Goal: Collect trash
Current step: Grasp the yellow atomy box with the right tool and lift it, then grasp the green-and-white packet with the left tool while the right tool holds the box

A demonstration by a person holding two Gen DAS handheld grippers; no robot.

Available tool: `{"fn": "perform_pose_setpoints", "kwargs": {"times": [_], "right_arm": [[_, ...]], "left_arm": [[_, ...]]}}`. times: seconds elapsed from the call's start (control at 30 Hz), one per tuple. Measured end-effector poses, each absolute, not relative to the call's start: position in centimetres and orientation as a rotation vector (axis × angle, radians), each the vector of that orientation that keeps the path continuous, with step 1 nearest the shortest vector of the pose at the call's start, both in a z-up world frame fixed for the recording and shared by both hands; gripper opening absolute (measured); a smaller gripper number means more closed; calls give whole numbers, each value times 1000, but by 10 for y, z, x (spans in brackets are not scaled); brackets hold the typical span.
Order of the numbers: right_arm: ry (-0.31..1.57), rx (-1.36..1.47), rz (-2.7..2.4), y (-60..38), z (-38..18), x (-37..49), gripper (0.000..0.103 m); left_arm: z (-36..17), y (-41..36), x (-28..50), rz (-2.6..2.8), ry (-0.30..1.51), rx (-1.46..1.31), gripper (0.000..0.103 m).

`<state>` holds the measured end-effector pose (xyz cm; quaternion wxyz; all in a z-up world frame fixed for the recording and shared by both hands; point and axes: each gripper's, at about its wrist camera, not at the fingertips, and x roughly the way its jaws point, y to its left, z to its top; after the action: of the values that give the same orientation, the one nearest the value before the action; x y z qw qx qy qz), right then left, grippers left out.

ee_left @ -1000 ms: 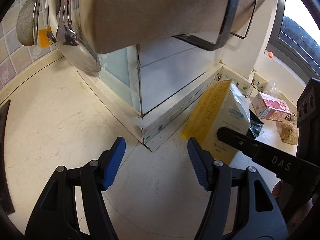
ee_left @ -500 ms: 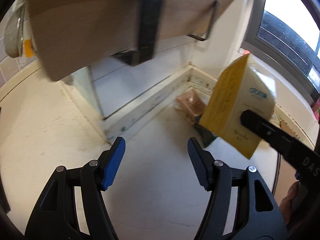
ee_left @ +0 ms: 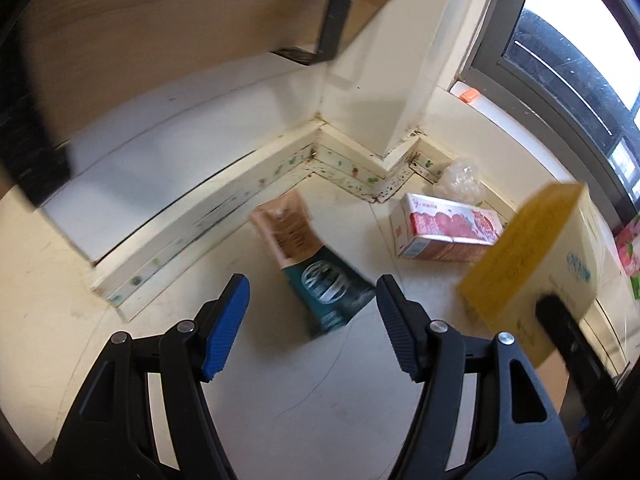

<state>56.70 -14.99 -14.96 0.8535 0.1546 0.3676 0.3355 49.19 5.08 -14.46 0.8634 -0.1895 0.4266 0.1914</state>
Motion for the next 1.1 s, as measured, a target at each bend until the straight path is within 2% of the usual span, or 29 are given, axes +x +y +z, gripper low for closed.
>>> {"fn": "perform_pose_setpoints", "kwargs": {"times": [0.47,0.53,0.6,0.67,1.1], "right_arm": [[829,344,672,-162,-175,591,2],[836,331,678,-158,-176,592,2],[845,323,681,-156,-177,592,2],[852,323,682,-156,-178,592,2],[851,331,680,-161,-162,563,2]], "left_arm": [[-187,57,557,546,1064,-405,63],[-191,57,557,550,1067,-410,58],[-193,56,556,551,1068,-406,44],[-193,54,556,545,1066,-396,36],[-158,36,501,452,1038,-328,34]]}}
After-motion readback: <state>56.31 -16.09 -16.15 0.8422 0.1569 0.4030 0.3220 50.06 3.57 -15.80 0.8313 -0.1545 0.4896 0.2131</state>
